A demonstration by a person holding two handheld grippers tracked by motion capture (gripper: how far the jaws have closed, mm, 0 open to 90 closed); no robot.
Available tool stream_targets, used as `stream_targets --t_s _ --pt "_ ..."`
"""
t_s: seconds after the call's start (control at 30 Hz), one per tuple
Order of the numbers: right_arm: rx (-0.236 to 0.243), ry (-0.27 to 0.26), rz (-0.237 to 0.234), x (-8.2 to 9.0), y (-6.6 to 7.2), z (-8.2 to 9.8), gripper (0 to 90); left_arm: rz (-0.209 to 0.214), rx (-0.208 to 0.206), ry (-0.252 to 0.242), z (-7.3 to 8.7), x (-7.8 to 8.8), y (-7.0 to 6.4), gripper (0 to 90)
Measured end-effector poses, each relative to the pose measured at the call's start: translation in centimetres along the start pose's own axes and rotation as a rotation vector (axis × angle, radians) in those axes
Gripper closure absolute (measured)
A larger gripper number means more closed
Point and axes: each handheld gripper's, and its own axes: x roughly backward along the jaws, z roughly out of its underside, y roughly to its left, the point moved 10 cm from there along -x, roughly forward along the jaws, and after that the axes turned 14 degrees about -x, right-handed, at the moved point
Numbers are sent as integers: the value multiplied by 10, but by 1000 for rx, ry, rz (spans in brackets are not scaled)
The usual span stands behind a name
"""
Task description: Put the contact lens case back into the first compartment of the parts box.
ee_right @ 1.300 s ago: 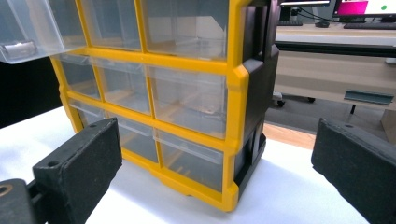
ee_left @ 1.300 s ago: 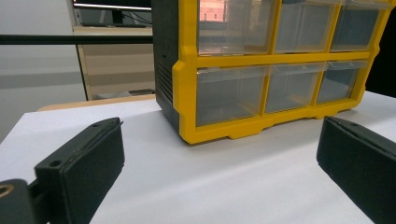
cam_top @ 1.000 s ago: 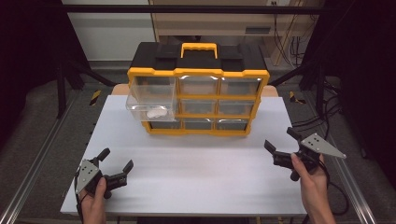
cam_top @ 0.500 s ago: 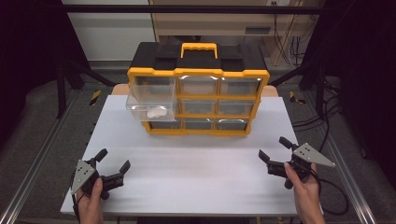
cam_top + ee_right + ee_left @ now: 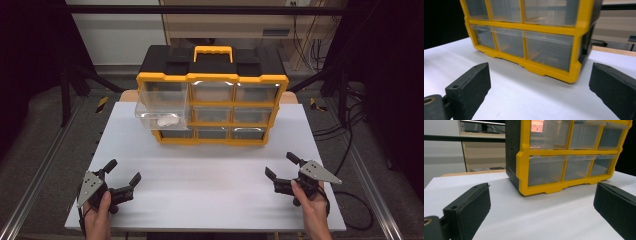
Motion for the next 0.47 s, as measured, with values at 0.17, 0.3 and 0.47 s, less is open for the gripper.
stream_targets --t_s 0.17,0.3,0.47 --pt "-13 6 -29 -10 8 3 47 12 4 -5 -1 -1 -4 6" --pt "-5 24 -27 -20 11 8 53 19 9 -8 0 -3 -6 5" --pt "-10 46 -30 -22 11 14 68 38 12 20 5 -7 -11 4"
